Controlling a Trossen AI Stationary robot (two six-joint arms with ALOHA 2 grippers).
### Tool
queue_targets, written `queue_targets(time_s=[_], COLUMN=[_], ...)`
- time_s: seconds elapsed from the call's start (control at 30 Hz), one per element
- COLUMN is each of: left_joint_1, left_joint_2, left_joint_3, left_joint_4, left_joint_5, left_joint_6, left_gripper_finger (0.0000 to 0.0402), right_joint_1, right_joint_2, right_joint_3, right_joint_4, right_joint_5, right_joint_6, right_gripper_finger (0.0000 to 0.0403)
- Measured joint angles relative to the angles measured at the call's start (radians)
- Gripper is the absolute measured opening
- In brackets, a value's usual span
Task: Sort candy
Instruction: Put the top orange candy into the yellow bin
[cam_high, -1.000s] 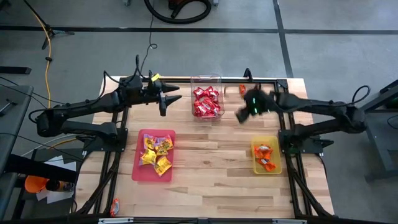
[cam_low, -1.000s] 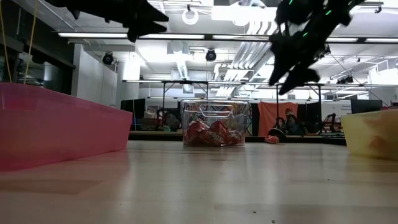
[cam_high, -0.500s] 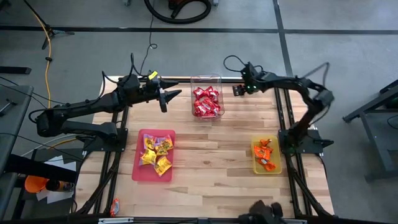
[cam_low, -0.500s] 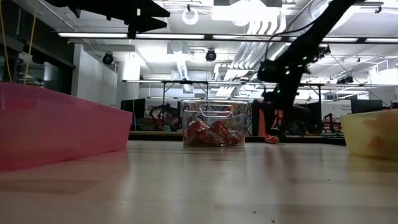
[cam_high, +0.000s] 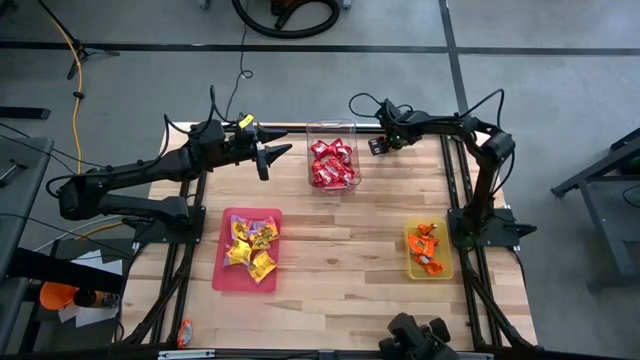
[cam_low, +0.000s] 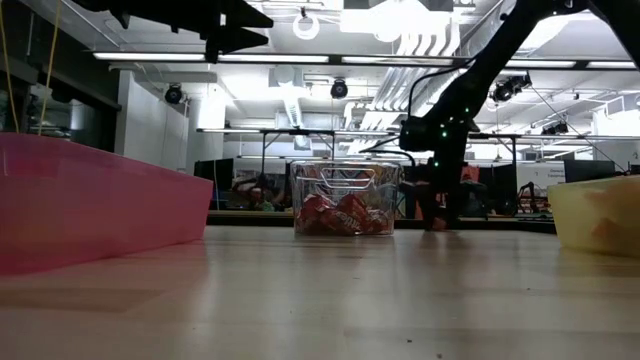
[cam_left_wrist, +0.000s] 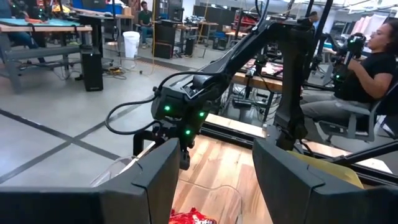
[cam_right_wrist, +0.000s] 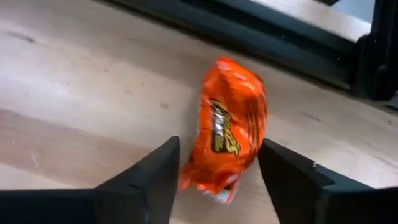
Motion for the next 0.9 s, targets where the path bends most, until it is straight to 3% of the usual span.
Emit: queue_targets(time_s=[0.1, 0.3, 0.47, 0.57, 0.73, 0.9], left_joint_1=[0.0, 0.0, 0.0, 0.0, 0.0, -0.001], left_joint_2=[0.0, 0.0, 0.0, 0.0, 0.0, 0.0], left_joint_3=[0.0, 0.0, 0.0, 0.0, 0.0, 0.0], left_joint_4=[-0.001, -0.027, -0.057, -0.061, -0.061, -0.041], left_joint_5=[0.0, 0.0, 0.001, 0.002, 0.004, 0.037], left_joint_6=[-0.008, 0.0, 0.001, 0.011, 0.02, 0.019], left_gripper_finger=[0.0191, 0.0191, 0.0191, 0.0191, 0.0191, 0.0191], right_joint_1=[0.001, 0.01, 0.01, 0.017, 0.069, 0.212], right_joint_2=[-0.011, -0.107, -0.26, -0.386, -0.584, -0.697], right_joint_3=[-0.002, -0.008, -0.006, -0.006, -0.006, -0.006], right_joint_4=[-0.029, -0.047, -0.044, -0.009, 0.136, 0.262], right_joint_5=[-0.006, -0.013, -0.024, -0.085, -0.342, -0.548], right_joint_6=[-0.015, -0.052, -0.058, -0.08, -0.101, -0.114], right_gripper_finger=[0.0171, 0.0021, 0.0034, 0.0024, 0.0007, 0.0009])
